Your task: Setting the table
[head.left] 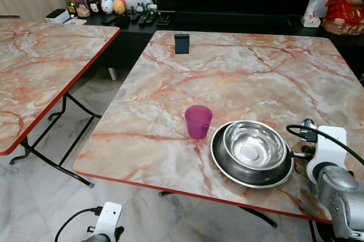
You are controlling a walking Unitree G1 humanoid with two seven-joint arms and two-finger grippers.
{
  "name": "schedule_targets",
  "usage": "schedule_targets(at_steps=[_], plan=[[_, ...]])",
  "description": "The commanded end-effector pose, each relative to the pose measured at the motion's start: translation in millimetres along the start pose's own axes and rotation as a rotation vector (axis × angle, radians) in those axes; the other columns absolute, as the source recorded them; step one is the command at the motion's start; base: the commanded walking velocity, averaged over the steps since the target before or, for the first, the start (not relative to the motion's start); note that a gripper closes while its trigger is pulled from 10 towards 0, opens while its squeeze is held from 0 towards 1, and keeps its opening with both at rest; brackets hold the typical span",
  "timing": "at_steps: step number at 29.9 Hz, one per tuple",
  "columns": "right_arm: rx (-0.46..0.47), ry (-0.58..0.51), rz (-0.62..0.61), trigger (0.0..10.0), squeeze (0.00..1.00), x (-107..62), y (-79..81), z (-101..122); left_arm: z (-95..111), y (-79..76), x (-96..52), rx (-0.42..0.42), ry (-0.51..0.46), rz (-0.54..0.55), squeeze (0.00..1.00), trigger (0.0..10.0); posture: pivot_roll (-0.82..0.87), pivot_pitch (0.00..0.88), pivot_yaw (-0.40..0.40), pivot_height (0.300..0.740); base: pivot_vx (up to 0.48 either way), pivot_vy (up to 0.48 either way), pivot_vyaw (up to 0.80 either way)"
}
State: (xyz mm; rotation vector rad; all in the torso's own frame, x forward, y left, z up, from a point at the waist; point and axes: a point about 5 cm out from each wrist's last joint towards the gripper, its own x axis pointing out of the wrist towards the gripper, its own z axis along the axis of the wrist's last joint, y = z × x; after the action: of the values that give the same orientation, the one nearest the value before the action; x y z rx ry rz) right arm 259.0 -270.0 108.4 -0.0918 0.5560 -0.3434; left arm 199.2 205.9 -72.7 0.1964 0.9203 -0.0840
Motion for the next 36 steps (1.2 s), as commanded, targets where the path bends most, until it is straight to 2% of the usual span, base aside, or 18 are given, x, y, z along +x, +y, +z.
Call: schedule_targets(at_steps=[1,8,24,36], plan=[[0.005,0.007,-0.011,10.0,0.0,1.3,-1.7,0.3,-4.0,2.0,-0.8,-0.006,0.019,0.003,0.0,10.0,-0.04,0.0,0.031,0.727,0.0,0.0,0.0],[0.009,0.008,-0.019,10.0,0.0,3.6,-2.9,-1.1,-4.4,2.3,-0.9,-0.006,0.021,0.003,0.0,10.0,-0.03,0.0,0.033,0.727,0.0,0.0,0.0],[0.016,0.03,0.007,10.0,0.0,9.8,6.4,-9.2,-4.8,3.3,-1.1,0.001,0.024,0.005,0.0,10.0,-0.03,0.0,0.034,0.727,0.0,0.0,0.0],[0.005,0.059,-0.004,10.0,0.0,12.9,2.8,-18.4,-5.4,3.9,-1.2,0.001,0.026,0.006,0.0,10.0,-0.03,0.0,0.035,0.727,0.0,0.0,0.0]])
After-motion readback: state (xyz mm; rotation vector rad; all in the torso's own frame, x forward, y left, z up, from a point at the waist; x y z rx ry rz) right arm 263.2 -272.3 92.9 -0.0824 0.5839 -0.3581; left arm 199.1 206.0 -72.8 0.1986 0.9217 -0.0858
